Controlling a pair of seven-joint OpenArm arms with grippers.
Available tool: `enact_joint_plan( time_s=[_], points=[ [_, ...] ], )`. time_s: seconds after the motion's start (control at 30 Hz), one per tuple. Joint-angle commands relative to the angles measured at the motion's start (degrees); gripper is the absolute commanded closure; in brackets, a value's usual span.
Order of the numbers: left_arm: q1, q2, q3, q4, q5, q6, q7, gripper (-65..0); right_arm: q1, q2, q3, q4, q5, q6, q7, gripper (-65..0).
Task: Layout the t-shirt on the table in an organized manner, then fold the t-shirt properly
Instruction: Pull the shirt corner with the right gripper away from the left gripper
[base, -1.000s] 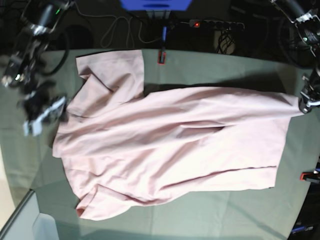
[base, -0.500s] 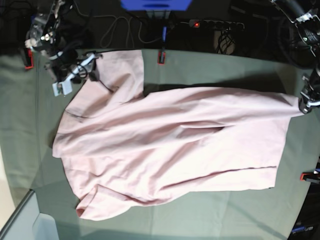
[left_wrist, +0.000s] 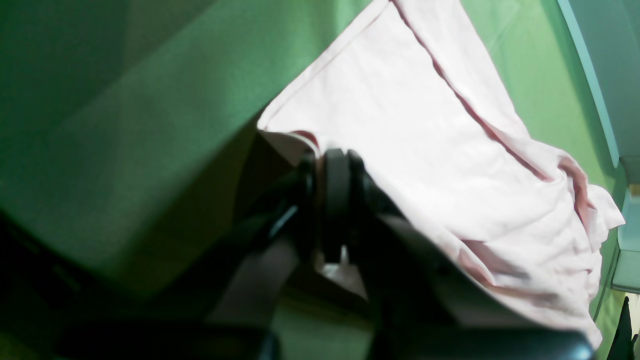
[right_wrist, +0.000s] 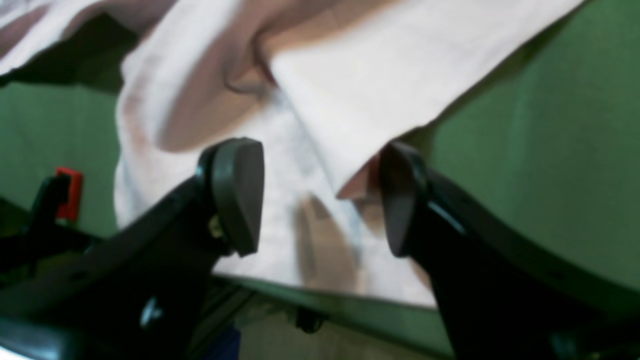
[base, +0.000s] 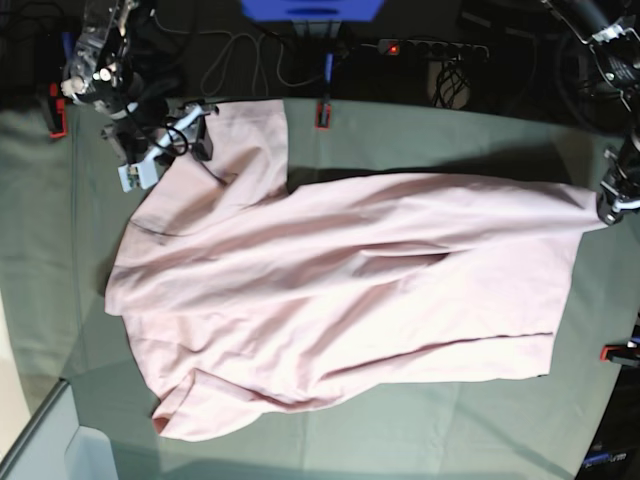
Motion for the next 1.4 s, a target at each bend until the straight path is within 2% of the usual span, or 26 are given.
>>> enact_joint_plan(
  time_s=[0.0,0.1,0.2,0.27,0.43,0.6,0.87,1.13,1.37],
  points=[
    [-0.25,-1.06,-0.3,0.84,-0.8,-0.2,-0.84,-0.1,0.04,0.29,0.21,-0.24,0.67,0.58,1.07,-32.3],
    [-0.25,-1.06,-0.3,0.84,-0.71,-0.2,-0.84,-0.1,0.48,0.91,0.13,-1.47,0.67,0.58,1.07,-25.7],
    [-0.17,-1.06,-0.3,0.84,-0.45,-0.2,-0.84,-0.1,1.01,1.08,0.39,-1.91,0.67,0.58,1.07,-12.2],
    [0.54,-1.06,-0.3,0.84,-0.71,-0.2,-0.84,-0.1,1.18,1.08,0.48,-1.74,0.67,0.58,1.07,-0.4],
    [0.98,-1.06,-0.3,0.84,-0.8,-0.2,-0.84,-0.1,0.57,1.52,3.55,1.16,0.84,0.58,1.07,0.0],
    [2.56,-1.06,-0.3,1.28,-0.89,-0.2,-0.84,-0.1,-3.91,0.82,7.86,11.45,0.93,0.58,1.07,0.0],
    [7.04,-1.06,-0.3,4.62,-0.98,-0.2,-0.75,-0.1,-10.6,-3.58,14.98,24.11,0.93,0.58,0.55,0.0],
    [11.97,-0.18,-0.3,10.33,-0.98,-0.2,-0.75,-0.1,-14.73,-3.92,19.29,25.08,0.93,0.58,0.9,0.0],
    [13.99,0.43,-0.56,10.51,-0.71,-0.2,-0.84,-0.1,-17.98,-3.92,19.29,25.08,0.93,0.58,1.07,0.0]
  ],
)
